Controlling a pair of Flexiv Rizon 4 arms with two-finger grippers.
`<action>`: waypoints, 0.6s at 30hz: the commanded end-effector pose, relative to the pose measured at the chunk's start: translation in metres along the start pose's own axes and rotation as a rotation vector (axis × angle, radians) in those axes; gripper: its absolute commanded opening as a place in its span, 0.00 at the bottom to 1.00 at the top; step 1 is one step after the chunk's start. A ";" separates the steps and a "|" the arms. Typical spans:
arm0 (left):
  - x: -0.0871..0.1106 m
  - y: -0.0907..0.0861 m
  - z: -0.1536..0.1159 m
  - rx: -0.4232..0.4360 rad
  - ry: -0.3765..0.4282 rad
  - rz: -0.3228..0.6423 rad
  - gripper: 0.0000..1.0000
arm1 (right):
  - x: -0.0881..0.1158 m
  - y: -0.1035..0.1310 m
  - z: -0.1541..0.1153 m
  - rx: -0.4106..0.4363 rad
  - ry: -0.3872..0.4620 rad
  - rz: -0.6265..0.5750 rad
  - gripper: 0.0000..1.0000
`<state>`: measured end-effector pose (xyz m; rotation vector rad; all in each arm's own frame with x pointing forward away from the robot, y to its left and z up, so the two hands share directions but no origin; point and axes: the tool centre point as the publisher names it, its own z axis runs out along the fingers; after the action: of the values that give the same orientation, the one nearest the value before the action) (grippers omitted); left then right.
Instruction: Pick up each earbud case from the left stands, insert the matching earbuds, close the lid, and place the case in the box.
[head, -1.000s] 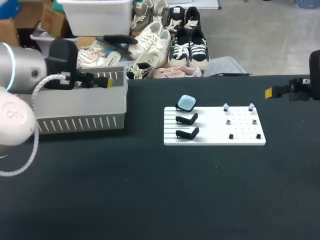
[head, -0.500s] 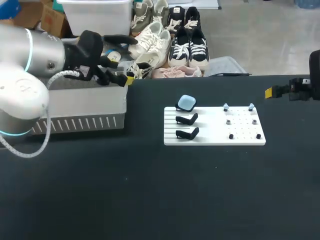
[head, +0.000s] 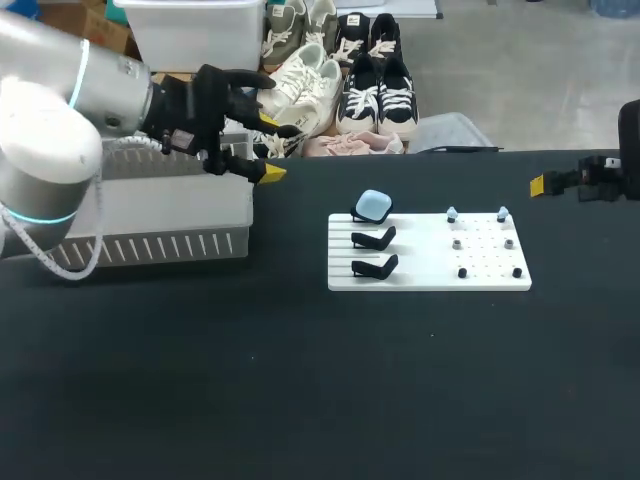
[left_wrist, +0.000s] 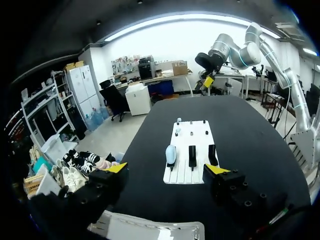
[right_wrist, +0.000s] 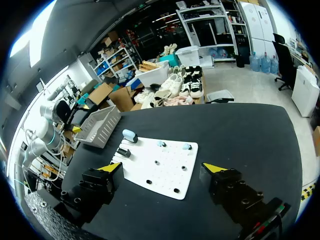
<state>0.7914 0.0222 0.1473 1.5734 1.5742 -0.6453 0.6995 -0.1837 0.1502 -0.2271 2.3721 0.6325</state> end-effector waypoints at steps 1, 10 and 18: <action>-0.002 0.011 0.022 0.342 0.020 0.084 1.00 | 0.000 -0.002 0.000 -0.007 0.002 -0.001 1.00; -0.002 0.000 0.049 0.277 -0.007 -0.045 1.00 | 0.000 -0.002 0.000 -0.007 0.002 -0.001 1.00; 0.008 -0.004 0.067 0.192 -0.009 -0.081 1.00 | 0.000 -0.002 0.000 -0.007 0.002 -0.001 1.00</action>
<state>0.7977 -0.0229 0.1100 1.6573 1.6064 -0.8805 0.6995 -0.1837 0.1502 -0.2269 2.3722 0.6324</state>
